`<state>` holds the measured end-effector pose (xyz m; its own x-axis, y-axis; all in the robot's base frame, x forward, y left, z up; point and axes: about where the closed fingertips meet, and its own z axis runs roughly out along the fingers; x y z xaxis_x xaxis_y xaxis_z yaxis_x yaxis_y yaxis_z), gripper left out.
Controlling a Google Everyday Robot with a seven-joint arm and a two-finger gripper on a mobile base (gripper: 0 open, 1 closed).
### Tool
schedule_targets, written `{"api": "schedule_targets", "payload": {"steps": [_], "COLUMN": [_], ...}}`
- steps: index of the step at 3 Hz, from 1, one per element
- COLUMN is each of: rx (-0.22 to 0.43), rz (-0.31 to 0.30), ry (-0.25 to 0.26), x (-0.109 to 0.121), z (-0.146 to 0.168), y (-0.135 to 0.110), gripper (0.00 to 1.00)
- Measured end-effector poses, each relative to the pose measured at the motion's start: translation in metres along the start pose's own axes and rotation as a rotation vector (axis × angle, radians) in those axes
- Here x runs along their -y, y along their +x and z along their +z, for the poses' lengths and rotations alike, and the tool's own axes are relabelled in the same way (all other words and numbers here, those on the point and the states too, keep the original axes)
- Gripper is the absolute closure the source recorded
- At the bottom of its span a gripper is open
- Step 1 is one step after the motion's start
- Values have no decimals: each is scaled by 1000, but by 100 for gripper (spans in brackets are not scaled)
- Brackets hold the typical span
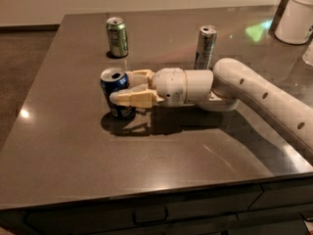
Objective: Place pepsi can upright
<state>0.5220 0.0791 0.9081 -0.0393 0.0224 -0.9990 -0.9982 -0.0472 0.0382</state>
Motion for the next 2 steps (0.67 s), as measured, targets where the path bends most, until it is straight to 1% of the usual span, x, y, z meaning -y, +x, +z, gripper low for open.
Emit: {"api": "schedule_targets", "payload": {"steps": [1,2], "rx": [-13,-14], "rz": [-12,-12], "ry": [-6,-6], "x": [3,3], "z": [-12,-12], "y": [-2,-2], "gripper": [0,0]}}
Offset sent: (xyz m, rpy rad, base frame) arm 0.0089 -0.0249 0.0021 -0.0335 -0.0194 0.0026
